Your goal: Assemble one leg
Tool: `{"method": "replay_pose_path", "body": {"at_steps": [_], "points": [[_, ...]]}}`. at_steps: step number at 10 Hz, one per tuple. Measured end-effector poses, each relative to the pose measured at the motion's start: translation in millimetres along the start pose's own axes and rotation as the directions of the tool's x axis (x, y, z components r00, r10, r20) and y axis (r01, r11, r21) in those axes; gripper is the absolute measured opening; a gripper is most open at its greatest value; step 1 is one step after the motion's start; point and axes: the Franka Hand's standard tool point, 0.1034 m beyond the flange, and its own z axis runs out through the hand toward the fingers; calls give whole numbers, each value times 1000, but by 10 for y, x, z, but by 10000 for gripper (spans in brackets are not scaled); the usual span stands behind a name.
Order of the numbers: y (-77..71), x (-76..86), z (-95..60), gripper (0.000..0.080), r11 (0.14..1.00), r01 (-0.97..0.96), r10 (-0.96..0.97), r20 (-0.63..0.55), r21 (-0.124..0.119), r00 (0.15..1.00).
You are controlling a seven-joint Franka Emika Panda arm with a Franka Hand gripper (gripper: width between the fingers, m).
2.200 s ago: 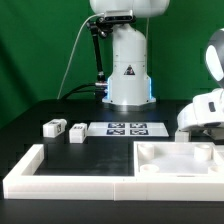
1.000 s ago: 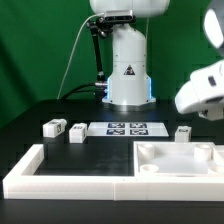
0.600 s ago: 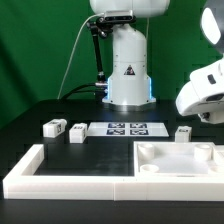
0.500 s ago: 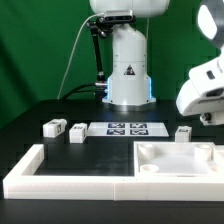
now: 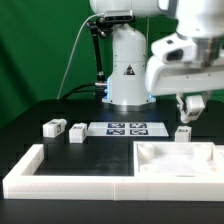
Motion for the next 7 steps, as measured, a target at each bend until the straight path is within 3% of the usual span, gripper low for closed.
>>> {"method": "replay_pose_path", "body": {"at_steps": [1, 2, 4, 5, 6, 7], "points": [[-20, -68, -61, 290, 1000, -1, 1, -23, -6, 1000], [-25, 3, -87, 290, 1000, 5, -6, -132, -9, 991], [-9, -21, -48, 290, 1000, 6, -9, -255, -13, 967], [-40, 143, -123, 290, 1000, 23, -26, -354, -13, 935], [-20, 231, -153, 290, 998, 54, -59, -351, -23, 935], [3, 430, -276, 290, 998, 58, -62, -360, -21, 931]]}}
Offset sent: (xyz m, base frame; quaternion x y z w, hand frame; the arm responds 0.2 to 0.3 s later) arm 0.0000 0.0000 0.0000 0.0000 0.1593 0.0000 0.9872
